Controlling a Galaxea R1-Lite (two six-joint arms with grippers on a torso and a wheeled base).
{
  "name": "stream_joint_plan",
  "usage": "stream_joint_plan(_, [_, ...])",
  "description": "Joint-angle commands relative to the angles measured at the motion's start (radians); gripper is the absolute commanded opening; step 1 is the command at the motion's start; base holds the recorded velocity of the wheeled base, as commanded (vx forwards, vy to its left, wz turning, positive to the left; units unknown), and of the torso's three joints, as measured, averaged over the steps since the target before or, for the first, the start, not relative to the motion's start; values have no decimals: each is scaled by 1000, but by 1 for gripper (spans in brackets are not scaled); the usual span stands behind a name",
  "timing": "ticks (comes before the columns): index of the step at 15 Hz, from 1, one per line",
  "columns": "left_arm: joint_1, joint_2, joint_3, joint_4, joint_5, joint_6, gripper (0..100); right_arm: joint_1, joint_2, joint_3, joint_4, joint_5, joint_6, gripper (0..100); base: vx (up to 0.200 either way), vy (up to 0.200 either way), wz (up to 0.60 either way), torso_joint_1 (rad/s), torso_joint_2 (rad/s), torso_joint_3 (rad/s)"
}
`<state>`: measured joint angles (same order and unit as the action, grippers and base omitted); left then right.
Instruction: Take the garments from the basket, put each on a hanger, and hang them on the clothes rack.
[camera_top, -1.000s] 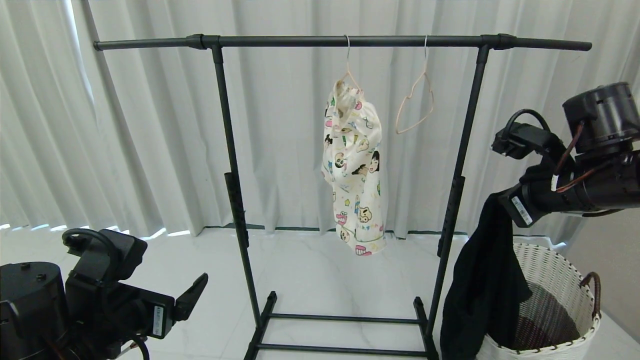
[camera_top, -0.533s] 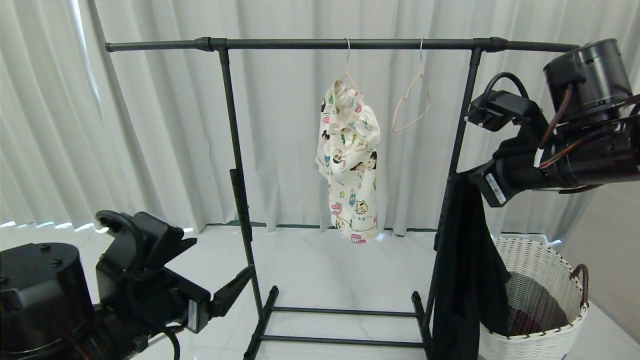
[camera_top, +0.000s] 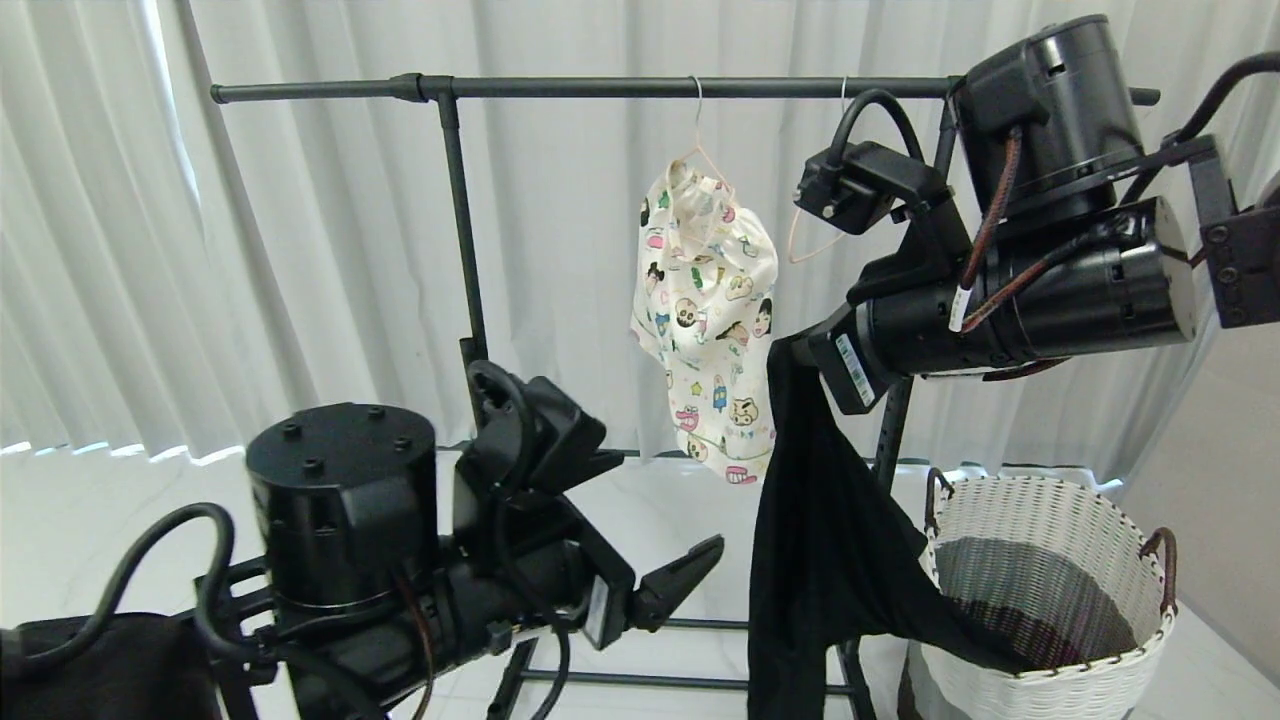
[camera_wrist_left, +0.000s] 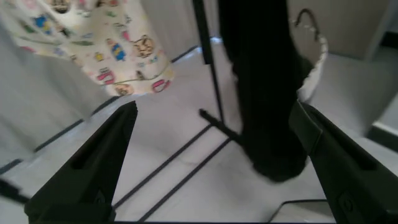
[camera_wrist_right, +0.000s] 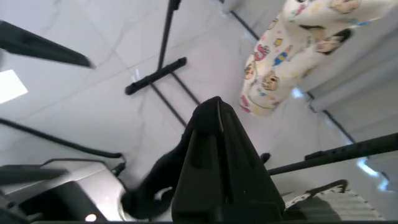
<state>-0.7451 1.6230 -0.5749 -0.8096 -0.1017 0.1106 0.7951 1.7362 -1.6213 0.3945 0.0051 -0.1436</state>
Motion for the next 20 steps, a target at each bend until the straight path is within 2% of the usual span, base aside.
stream_joint_plan(1, [-45,109,-99,0,0,-66,100,24,-3,-3,9,10,9,0,0,0,0,0,0,0])
stream_joint_plan(3, [-57,155,-161,1,2,-117,100,35,-7,1,14,12,15,0,0,0,0,0,0,0])
stream_joint_plan(5, [-22,233,-198,0,8,-131,100,53,-14,0,14,13,22,0,0,0,0,0,0,0])
stream_joint_plan(7, [3,248,-200,0,8,-135,100,69,-26,14,14,24,24,0,0,0,0,0,0,0])
stream_joint_plan(11, [3,248,-160,0,8,-146,100,72,-23,14,12,32,22,0,0,0,0,0,0,0])
stream_joint_plan(16, [3,284,3,0,10,-121,100,90,-63,17,23,47,24,0,0,0,0,0,0,0])
stream_joint_plan(20, [1,282,4,0,53,-121,100,92,-69,18,41,49,22,0,0,0,0,0,0,0])
